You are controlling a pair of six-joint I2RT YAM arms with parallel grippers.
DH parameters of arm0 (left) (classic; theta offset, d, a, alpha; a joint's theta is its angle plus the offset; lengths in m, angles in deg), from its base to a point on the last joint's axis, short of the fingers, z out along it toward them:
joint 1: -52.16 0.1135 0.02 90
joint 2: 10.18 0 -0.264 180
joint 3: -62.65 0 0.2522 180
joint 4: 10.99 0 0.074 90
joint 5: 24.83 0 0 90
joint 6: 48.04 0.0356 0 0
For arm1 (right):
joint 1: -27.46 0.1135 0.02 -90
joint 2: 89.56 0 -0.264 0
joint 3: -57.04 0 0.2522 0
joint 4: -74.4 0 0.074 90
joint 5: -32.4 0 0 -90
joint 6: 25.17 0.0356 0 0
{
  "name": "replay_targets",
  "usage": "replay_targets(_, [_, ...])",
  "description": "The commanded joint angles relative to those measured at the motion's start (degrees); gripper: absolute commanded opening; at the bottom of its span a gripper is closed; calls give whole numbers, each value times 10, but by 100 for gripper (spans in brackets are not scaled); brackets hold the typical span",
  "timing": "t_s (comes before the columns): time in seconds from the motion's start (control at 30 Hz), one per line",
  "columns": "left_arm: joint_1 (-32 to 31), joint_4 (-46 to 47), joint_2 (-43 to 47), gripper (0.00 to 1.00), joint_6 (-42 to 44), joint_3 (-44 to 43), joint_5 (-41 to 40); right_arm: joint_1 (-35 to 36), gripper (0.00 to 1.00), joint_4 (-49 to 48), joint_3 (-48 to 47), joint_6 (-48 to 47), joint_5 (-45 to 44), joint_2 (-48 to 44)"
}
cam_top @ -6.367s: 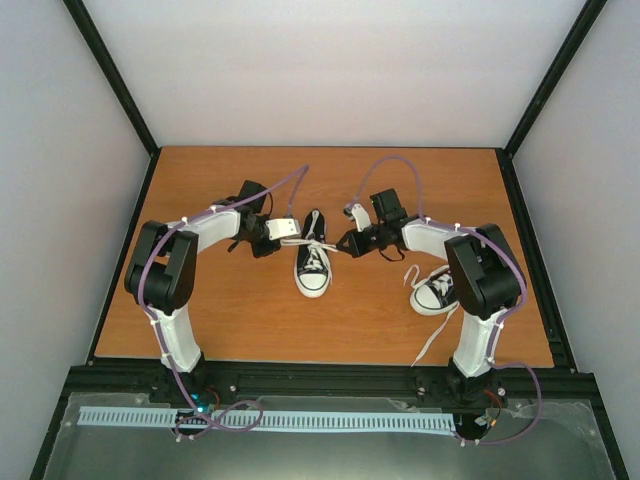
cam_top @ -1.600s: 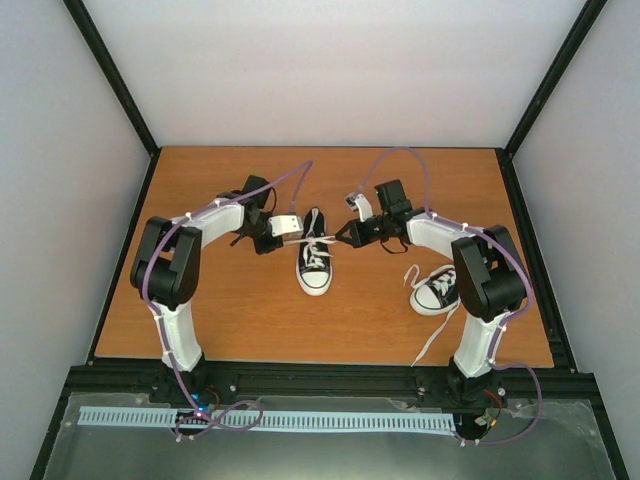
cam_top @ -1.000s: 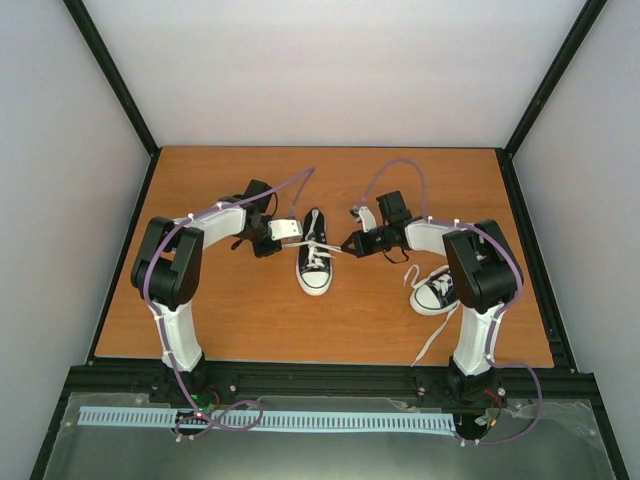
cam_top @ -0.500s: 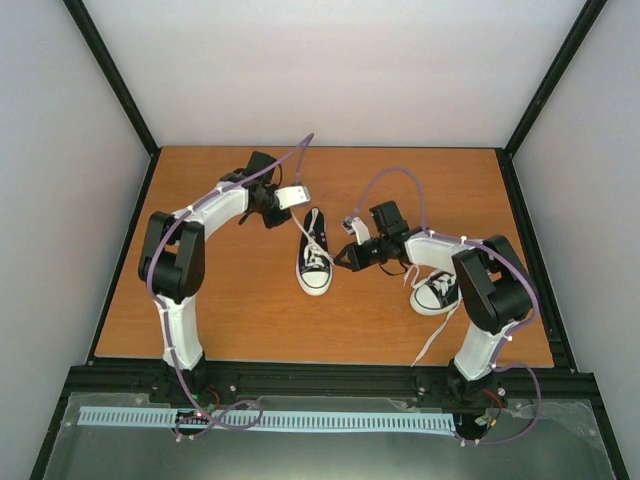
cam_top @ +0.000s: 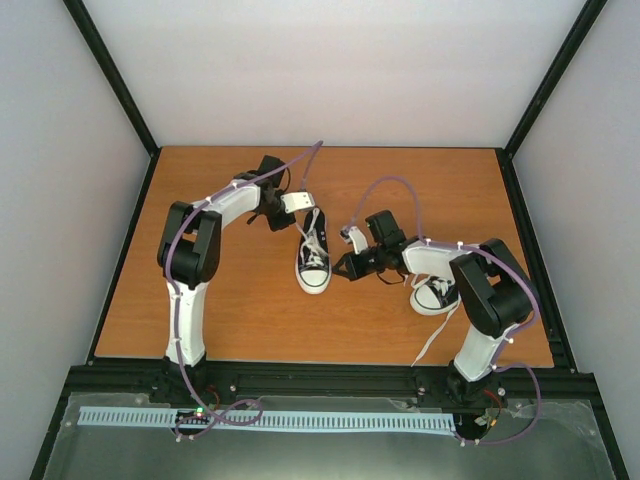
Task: Tie the shoes
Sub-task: Tie the shoelace on the shoe.
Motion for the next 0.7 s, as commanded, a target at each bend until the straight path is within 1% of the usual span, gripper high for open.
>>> replay_targets(0.0, [9, 19, -8, 1, 12, -30, -50, 6, 3, 31, 34, 5, 2, 1])
replay_targets(0.2, [9, 18, -8, 1, 12, -29, -50, 6, 3, 23, 48, 8, 1, 7])
replay_targets(0.3, [9, 6, 2, 1, 17, -23, -17, 5, 3, 27, 38, 4, -2, 5])
replay_targets(0.4, [9, 0, 16, 1, 21, -9, 7, 5, 3, 26, 15, -10, 9, -15])
replay_targets(0.43, [9, -5, 18, 1, 20, -9, 12, 3, 7, 20, 7, -11, 12, -25])
replay_targets(0.47, [9, -9, 21, 1, 19, -9, 17, 0, 14, 11, -3, -10, 16, -34])
replay_targets(0.53, [9, -15, 26, 1, 16, -8, 25, -2, 35, -17, -33, -3, 21, -40])
replay_targets(0.57, [9, -16, 27, 1, 14, -7, 28, -2, 44, -31, -48, 6, 16, -38])
replay_targets(0.67, [9, -19, 30, 1, 8, -10, 34, -3, 62, -79, -92, 49, -5, -15])
